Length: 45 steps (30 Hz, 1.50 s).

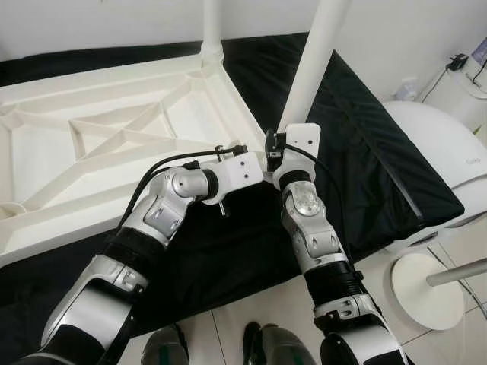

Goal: Building children table

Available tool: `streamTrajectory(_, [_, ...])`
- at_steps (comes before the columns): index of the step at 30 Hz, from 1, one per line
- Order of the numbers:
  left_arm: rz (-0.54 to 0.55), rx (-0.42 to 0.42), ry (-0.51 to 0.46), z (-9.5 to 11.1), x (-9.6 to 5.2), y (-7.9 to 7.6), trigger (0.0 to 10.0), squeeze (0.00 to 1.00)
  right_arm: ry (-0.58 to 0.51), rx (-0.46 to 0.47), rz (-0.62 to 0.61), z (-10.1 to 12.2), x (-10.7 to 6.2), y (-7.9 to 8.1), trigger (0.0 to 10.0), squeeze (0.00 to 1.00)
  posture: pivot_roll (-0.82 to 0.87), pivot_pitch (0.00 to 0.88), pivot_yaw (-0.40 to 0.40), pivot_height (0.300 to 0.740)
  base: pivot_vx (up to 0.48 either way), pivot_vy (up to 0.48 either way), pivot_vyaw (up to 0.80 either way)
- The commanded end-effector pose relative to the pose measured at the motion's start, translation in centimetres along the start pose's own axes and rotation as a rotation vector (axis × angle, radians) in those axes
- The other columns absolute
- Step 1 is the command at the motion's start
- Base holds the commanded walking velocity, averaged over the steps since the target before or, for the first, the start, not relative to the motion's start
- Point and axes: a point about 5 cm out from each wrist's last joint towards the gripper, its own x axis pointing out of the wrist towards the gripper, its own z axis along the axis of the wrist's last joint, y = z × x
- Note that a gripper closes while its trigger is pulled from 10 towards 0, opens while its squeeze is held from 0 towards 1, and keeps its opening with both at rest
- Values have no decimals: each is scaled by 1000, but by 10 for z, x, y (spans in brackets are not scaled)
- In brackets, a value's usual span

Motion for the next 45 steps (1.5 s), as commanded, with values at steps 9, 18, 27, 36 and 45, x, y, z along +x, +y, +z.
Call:
streamTrajectory(9, [-65, 26, 7, -4, 2, -15, 10000, 0, 29, 42, -141, -3, -8, -2, 10000, 0, 33, 91, -65, 740, 0, 0, 0])
streamTrajectory(18, [-66, 27, 8, -3, 1, -15, 10000, 0, 92, 76, -221, -15, -12, -19, 10000, 0, 31, 98, -63, 740, 0, 0, 0])
streamTrajectory(27, [-66, 27, 8, -3, 1, -14, 10000, 0, 78, 83, -217, -14, -13, -23, 10000, 0, 28, 101, -59, 740, 0, 0, 0])
streamTrajectory(36, [-64, 29, 11, -3, 1, -13, 10000, 0, 80, 46, -146, -16, -14, -14, 10000, 267, 28, 105, -56, 740, 0, 0, 0])
streamTrajectory(45, [-59, 27, 13, -4, 0, -11, 10000, 0, 45, -26, -88, -14, -15, -13, 10000, 1000, 25, 111, -57, 740, 0, 0, 0])
